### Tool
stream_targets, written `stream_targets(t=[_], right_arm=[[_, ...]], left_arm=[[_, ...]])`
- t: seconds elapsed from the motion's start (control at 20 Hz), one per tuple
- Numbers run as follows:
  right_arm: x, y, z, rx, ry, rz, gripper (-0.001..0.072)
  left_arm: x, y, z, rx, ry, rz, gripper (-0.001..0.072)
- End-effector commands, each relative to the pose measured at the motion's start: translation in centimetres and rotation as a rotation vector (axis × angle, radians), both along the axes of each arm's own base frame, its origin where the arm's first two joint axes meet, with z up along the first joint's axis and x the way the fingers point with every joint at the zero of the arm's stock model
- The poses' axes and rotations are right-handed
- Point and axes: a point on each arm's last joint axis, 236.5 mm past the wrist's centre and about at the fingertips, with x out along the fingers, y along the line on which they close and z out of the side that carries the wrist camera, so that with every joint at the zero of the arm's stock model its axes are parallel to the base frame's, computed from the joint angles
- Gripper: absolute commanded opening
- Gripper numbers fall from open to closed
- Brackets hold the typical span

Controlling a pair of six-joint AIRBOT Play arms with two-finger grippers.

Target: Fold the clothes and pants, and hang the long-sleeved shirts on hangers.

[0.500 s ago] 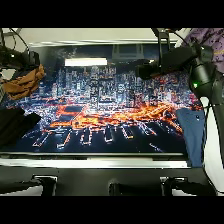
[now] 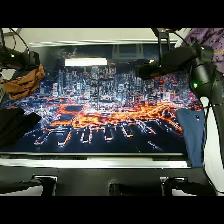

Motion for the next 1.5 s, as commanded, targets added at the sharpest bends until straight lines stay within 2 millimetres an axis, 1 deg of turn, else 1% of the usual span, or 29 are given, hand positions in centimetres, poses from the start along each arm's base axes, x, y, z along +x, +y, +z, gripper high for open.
stream_targets(t=[0.0,1.2,1.25,1.3,1.35,1.4,1.45], right_arm=[[0.0,0.0,0.0,0.000,-0.001,0.001,0.0032],[0.0,0.0,0.0,0.001,-0.001,0.001,0.0032],[0.0,0.0,0.1,0.001,-0.001,0.001,0.0032],[0.0,0.0,0.1,0.001,-0.001,0.001,0.0032],[0.0,0.0,0.0,0.000,-0.001,0.001,0.0032],[0.0,0.0,0.1,0.001,-0.001,0.001,0.0032],[0.0,0.0,0.1,0.001,-0.002,0.000,0.0032]], left_arm=[[0.0,0.0,0.0,0.000,0.000,0.000,0.0024],[0.1,0.0,-0.1,0.001,0.002,0.000,0.0026],[-0.1,0.1,-0.2,0.001,0.008,0.002,0.0101],[-0.3,0.4,-0.4,-0.004,0.025,0.020,0.0442],[-0.4,1.1,-0.8,-0.018,0.046,0.082,0.0720],[-0.8,2.7,-1.6,0.016,0.081,0.131,0.0720],[-1.7,5.0,-3.0,0.067,0.149,0.185,0.0720]])
